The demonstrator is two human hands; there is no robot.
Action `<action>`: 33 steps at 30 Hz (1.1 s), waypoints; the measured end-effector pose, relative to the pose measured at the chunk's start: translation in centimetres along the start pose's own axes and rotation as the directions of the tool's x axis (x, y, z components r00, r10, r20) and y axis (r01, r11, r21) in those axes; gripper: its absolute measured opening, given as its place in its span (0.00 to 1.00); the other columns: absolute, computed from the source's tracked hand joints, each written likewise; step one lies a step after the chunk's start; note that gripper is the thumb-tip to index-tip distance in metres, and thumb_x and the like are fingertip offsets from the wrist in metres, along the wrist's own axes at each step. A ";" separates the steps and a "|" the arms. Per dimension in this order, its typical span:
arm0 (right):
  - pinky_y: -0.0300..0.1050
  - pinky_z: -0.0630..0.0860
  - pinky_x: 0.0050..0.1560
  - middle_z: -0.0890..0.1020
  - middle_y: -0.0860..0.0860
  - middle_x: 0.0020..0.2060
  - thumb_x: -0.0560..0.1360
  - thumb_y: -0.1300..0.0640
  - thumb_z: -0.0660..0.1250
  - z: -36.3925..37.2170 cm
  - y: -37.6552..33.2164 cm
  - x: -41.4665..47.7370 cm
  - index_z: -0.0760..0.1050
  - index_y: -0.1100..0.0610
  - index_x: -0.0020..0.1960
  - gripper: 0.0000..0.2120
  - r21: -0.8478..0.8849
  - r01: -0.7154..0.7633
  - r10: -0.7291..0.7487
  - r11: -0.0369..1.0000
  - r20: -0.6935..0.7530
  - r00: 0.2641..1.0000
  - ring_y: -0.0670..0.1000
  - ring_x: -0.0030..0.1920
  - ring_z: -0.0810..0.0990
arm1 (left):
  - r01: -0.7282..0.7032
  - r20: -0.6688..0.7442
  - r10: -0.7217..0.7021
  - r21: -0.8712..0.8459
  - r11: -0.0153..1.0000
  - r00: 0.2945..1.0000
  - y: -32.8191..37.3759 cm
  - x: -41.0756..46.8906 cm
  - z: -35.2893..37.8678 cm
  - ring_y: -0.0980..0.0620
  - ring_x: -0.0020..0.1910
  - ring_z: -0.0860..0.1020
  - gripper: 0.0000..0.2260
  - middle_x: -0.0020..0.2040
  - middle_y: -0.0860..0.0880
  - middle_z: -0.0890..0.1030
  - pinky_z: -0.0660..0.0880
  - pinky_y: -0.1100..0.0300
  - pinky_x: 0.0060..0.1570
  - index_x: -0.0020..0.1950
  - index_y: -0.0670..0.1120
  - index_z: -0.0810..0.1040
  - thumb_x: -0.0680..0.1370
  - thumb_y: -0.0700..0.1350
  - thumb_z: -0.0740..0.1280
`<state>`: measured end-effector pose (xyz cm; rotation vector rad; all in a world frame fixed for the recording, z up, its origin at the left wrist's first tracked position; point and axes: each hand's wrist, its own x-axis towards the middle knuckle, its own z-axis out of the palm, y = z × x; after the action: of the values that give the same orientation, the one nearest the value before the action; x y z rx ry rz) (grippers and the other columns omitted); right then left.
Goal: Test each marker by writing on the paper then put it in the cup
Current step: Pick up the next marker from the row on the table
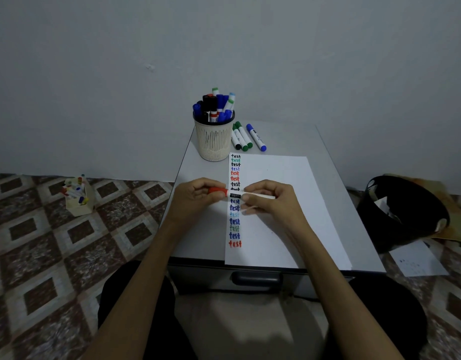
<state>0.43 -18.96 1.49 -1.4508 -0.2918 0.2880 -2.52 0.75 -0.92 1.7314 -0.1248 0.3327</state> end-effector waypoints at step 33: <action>0.49 0.72 0.48 0.83 0.49 0.45 0.73 0.53 0.71 -1.2 -0.1 6.3 0.82 0.52 0.52 0.09 -0.892 0.119 -0.293 0.436 -0.016 0.956 0.51 0.47 0.76 | 0.038 -0.133 0.122 0.812 0.583 0.984 -2.8 0.6 1.8 0.48 0.70 0.64 0.21 0.69 0.44 0.69 0.53 0.50 0.72 0.70 0.42 0.66 0.79 0.49 0.60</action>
<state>6.75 -17.80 1.64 -2.4593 -0.5258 -0.2727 -0.92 -0.40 -3.66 2.6193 0.1536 0.6504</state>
